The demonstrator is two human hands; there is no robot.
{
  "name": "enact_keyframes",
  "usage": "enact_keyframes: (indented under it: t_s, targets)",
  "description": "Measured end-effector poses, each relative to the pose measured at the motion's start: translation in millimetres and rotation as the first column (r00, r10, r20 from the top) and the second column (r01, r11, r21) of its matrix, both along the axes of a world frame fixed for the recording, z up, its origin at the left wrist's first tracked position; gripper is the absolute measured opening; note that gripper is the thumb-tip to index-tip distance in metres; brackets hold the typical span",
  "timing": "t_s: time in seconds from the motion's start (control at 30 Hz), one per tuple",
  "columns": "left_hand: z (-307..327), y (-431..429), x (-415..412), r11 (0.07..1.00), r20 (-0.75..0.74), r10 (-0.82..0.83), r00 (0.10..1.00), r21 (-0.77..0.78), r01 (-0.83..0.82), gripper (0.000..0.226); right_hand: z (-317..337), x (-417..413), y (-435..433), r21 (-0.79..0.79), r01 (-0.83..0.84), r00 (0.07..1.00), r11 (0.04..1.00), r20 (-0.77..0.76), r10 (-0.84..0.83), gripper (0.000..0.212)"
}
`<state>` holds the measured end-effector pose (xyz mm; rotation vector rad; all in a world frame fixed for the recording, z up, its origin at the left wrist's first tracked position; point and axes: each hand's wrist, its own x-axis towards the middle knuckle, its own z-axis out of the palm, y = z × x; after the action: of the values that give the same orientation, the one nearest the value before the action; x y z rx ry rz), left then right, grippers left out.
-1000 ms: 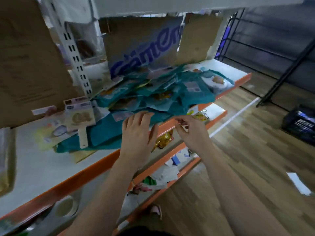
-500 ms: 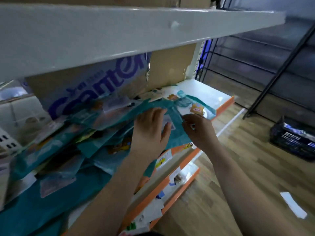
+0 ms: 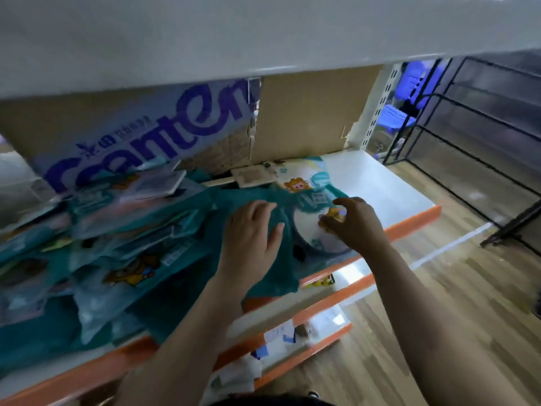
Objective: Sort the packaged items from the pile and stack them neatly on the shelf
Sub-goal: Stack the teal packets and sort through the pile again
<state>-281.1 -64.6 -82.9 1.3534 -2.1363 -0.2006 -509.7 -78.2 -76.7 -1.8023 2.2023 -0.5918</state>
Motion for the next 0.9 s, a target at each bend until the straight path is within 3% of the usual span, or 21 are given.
enact_keyframes:
  t_s: [0.2,0.33,0.43,0.63,0.8,0.9]
  targets:
    - [-4.1,10.5,-32.1,0.973,0.012,0.229,0.973,0.040,-0.229,0.049,-13.0,-29.7,-27.5,0.175,-0.055,0.991,0.983,-0.110,0.075,0.081]
    - [-5.6,22.5,-43.9,0.938,0.019,0.342,0.940,0.057,-0.342,0.051,-13.7,-40.8,-37.0,0.214,-0.071,0.992,0.974,0.119,0.046,0.093]
    - [-8.5,28.7,-50.0,0.916,0.030,0.393,0.919,0.081,-0.394,0.048,-17.2,-49.1,-37.1,0.155,-0.084,0.952,0.984,0.305,0.033,0.085]
    - [-14.8,31.2,-58.4,0.889,-0.010,0.447,0.894,0.116,-0.443,0.041,-10.3,-73.4,-32.9,0.134,-0.180,0.698,0.974,0.715,0.030,0.026]
    - [-16.1,27.9,-64.9,0.886,-0.062,0.459,0.886,0.099,-0.453,0.038,10.8,-94.0,-35.3,0.178,-0.085,0.360,0.980,0.923,-0.136,0.017]
    - [-16.1,26.9,-71.5,0.891,-0.154,0.454,0.878,0.105,-0.442,0.036,11.8,-109.9,-38.4,0.059,0.034,0.372,0.998,0.926,-0.068,0.016]
